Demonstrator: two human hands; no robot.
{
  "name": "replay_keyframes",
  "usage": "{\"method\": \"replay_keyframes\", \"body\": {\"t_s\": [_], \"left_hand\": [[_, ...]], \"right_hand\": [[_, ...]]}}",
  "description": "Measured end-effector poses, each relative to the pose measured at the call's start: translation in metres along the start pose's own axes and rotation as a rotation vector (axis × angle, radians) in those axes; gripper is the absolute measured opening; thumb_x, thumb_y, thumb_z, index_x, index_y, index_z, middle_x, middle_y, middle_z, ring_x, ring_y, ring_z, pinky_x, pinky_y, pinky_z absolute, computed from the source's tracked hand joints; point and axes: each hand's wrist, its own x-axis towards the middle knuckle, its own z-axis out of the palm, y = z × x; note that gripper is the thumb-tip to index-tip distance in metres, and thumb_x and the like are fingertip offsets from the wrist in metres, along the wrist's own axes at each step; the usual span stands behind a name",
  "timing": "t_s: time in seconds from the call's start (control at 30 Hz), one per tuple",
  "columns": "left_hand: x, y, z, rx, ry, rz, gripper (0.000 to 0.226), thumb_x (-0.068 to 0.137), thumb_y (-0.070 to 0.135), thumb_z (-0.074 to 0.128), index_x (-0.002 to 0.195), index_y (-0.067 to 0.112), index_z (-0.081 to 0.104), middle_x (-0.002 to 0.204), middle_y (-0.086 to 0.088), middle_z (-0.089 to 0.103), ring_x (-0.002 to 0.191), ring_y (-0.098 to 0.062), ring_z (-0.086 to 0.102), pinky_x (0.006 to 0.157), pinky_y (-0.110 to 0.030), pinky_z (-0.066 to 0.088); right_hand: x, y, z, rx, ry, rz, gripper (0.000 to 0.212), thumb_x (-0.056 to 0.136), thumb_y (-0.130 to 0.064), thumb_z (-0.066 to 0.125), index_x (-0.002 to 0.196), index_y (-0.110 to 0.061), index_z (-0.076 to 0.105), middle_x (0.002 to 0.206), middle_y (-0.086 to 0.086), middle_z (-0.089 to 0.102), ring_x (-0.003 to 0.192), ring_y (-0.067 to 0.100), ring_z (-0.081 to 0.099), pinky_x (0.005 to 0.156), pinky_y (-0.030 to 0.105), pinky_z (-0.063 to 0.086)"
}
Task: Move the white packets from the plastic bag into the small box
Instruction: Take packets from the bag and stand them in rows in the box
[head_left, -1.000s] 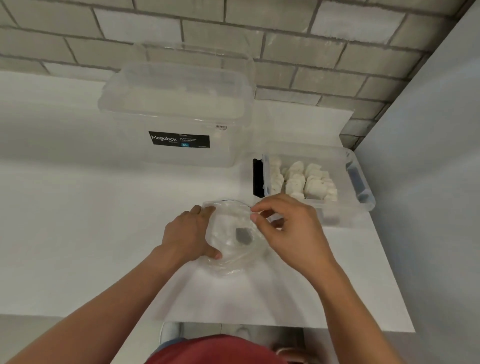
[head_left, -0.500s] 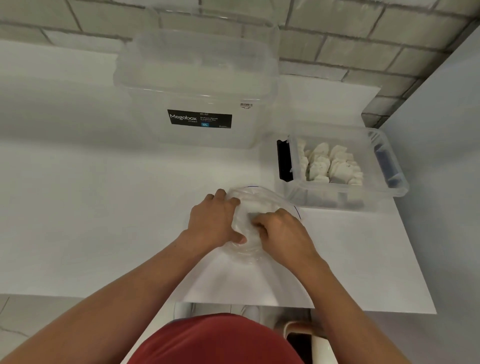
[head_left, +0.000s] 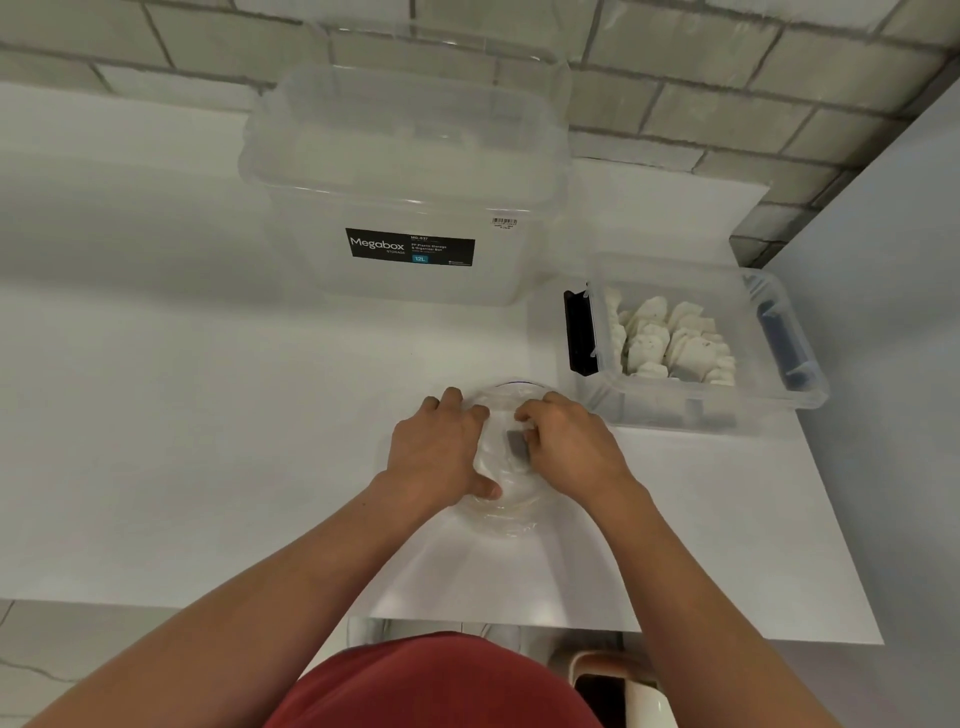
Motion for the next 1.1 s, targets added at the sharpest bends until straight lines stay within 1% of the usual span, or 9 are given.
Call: {"method": "replay_keyframes", "body": {"t_s": [0.13, 0.33, 0.43, 0.6, 0.7, 0.8, 0.97, 1.03, 1.1], "left_hand": [[0.000, 0.000, 0.000, 0.007, 0.001, 0.001, 0.091, 0.063, 0.069, 0.077, 0.138, 0.031, 0.044, 0.127, 0.000, 0.042, 0.112, -0.021, 0.048, 0.072, -0.033, 0.045], [0.000, 0.001, -0.004, 0.013, -0.021, 0.001, 0.090, 0.063, 0.069, 0.076, 0.138, 0.031, 0.044, 0.124, 0.001, 0.042, 0.110, -0.021, 0.048, 0.069, -0.033, 0.042], [-0.001, 0.002, -0.005, 0.024, -0.034, 0.002, 0.091, 0.063, 0.070, 0.076, 0.139, 0.030, 0.043, 0.124, 0.001, 0.042, 0.110, -0.021, 0.048, 0.069, -0.033, 0.043], [-0.001, 0.004, -0.008, 0.044, -0.047, 0.010, 0.092, 0.063, 0.071, 0.074, 0.139, 0.030, 0.042, 0.125, 0.001, 0.041, 0.110, -0.020, 0.049, 0.070, -0.032, 0.044], [0.000, 0.004, -0.009, 0.051, -0.053, 0.007, 0.092, 0.063, 0.072, 0.073, 0.139, 0.031, 0.041, 0.125, 0.003, 0.041, 0.110, -0.019, 0.049, 0.069, -0.031, 0.042], [-0.002, 0.004, -0.006, 0.028, -0.054, -0.002, 0.091, 0.063, 0.072, 0.073, 0.139, 0.034, 0.041, 0.125, 0.005, 0.040, 0.110, -0.017, 0.048, 0.068, -0.030, 0.040], [-0.005, 0.004, -0.006, 0.016, -0.048, -0.003, 0.091, 0.066, 0.072, 0.071, 0.141, 0.036, 0.038, 0.127, 0.007, 0.039, 0.112, -0.015, 0.048, 0.069, -0.028, 0.041], [-0.005, 0.005, -0.009, 0.020, -0.052, -0.002, 0.092, 0.066, 0.072, 0.071, 0.143, 0.036, 0.036, 0.128, 0.007, 0.039, 0.113, -0.015, 0.048, 0.071, -0.028, 0.043], [-0.006, 0.006, -0.011, 0.026, -0.055, -0.001, 0.093, 0.066, 0.073, 0.070, 0.143, 0.036, 0.035, 0.128, 0.007, 0.039, 0.113, -0.015, 0.048, 0.072, -0.027, 0.043]], "right_hand": [[-0.003, 0.002, -0.005, 0.036, 0.044, -0.021, 0.016, 0.094, -0.015, 0.058, 0.104, -0.017, 0.070, 0.107, -0.001, 0.061, 0.094, 0.024, 0.062, 0.073, 0.033, 0.045], [-0.021, -0.001, -0.031, 0.082, 0.214, -0.065, 0.013, 0.096, -0.015, 0.058, 0.099, -0.020, 0.070, 0.088, -0.005, 0.072, 0.081, 0.021, 0.067, 0.074, 0.039, 0.054], [-0.026, -0.002, -0.042, 0.104, 0.344, -0.071, 0.012, 0.097, -0.017, 0.060, 0.099, -0.023, 0.070, 0.088, -0.007, 0.071, 0.079, 0.020, 0.066, 0.070, 0.038, 0.054], [-0.029, -0.001, -0.041, 0.032, 0.269, -0.087, 0.013, 0.099, -0.019, 0.055, 0.101, -0.025, 0.067, 0.091, -0.007, 0.070, 0.083, 0.023, 0.065, 0.069, 0.037, 0.052], [-0.040, 0.004, -0.051, 0.077, 0.368, -0.091, 0.012, 0.097, -0.018, 0.059, 0.098, -0.026, 0.068, 0.090, -0.010, 0.070, 0.079, 0.019, 0.066, 0.066, 0.037, 0.053], [-0.057, 0.014, -0.073, 0.105, 0.502, -0.076, 0.010, 0.098, -0.024, 0.061, 0.098, -0.030, 0.069, 0.091, -0.013, 0.071, 0.075, 0.015, 0.065, 0.062, 0.038, 0.054], [-0.059, 0.060, -0.123, 0.121, 0.716, -0.039, 0.008, 0.095, -0.023, 0.069, 0.097, -0.028, 0.074, 0.093, -0.014, 0.070, 0.073, 0.011, 0.063, 0.064, 0.038, 0.056], [-0.049, 0.082, -0.142, 0.073, 0.747, 0.021, 0.008, 0.094, -0.022, 0.069, 0.096, -0.028, 0.074, 0.093, -0.013, 0.070, 0.072, 0.013, 0.063, 0.066, 0.037, 0.056], [-0.036, 0.103, -0.156, -0.005, 0.715, 0.093, 0.008, 0.094, -0.022, 0.069, 0.096, -0.028, 0.074, 0.094, -0.010, 0.071, 0.075, 0.018, 0.065, 0.068, 0.038, 0.055]]}}
